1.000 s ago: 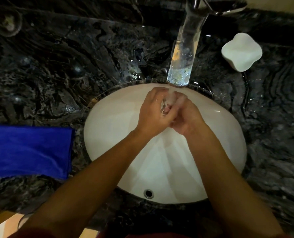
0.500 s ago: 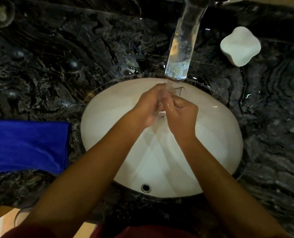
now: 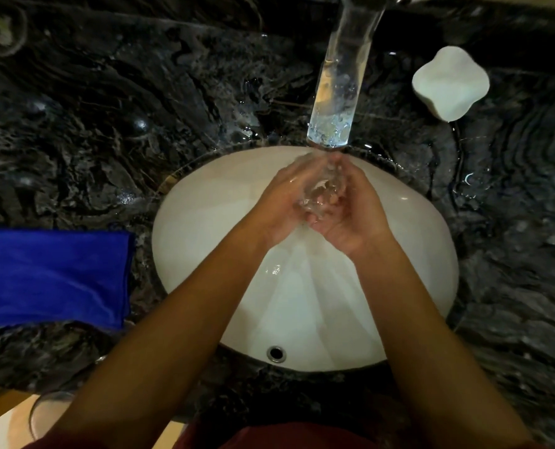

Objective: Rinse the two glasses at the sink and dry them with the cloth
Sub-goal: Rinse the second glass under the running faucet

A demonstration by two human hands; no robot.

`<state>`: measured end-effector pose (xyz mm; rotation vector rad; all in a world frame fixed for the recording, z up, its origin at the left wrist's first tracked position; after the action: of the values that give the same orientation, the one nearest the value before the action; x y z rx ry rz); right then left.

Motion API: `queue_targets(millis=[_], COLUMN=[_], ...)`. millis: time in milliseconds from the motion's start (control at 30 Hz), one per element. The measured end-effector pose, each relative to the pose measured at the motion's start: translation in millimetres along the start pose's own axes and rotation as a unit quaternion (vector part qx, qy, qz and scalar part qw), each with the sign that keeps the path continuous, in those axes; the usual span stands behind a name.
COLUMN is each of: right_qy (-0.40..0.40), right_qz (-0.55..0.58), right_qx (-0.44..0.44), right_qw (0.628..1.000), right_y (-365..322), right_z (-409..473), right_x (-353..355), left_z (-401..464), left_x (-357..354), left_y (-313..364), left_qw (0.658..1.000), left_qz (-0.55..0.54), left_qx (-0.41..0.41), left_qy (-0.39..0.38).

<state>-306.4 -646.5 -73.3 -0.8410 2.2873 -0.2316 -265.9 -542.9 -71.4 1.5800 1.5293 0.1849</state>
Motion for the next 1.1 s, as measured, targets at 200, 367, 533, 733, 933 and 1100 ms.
queue_targets(millis=[200, 367, 533, 733, 933, 1100], right_qy=[0.082, 0.274, 0.2, 0.164, 0.108, 0.04], right_qz=[-0.004, -0.262, -0.452, -0.547, -0.514, -0.428], right_qx=[-0.025, 0.187, 0.359, 0.346, 0.204, 0.117], right_qw=[0.996, 0.906, 0.792, 0.745, 0.826, 0.896], right_y=[8, 2, 20, 29, -13, -29], right_z=[4, -7, -21, -31, -16, 0], right_x=[-9, -9, -17, -26, -35, -43], left_z=[-3, 3, 3, -2, -9, -14], left_x=[-5, -9, -5, 1, 10, 14], left_y=[-5, -1, -14, -10, 4, 4], left_qw=[0.992, 0.986, 0.963, 0.965, 0.986, 0.985], left_qz=[-0.071, -0.086, -0.145, -0.112, 0.034, 0.015], left_qx=[0.009, 0.008, 0.052, 0.083, 0.041, -0.007], left_qy=[0.102, 0.145, 0.22, 0.221, 0.158, 0.173])
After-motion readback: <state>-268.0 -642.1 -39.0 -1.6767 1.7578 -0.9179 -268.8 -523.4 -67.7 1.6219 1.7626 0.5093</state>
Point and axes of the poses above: each hand's wrist, its own z-axis towards the middle knuckle, its own x-axis out of the back of the hand, y = z × x, the point moved 3 cm from there along z, towards the middle knuckle, and after that the axes turned 1 degree about x, right-handed, at the moved point
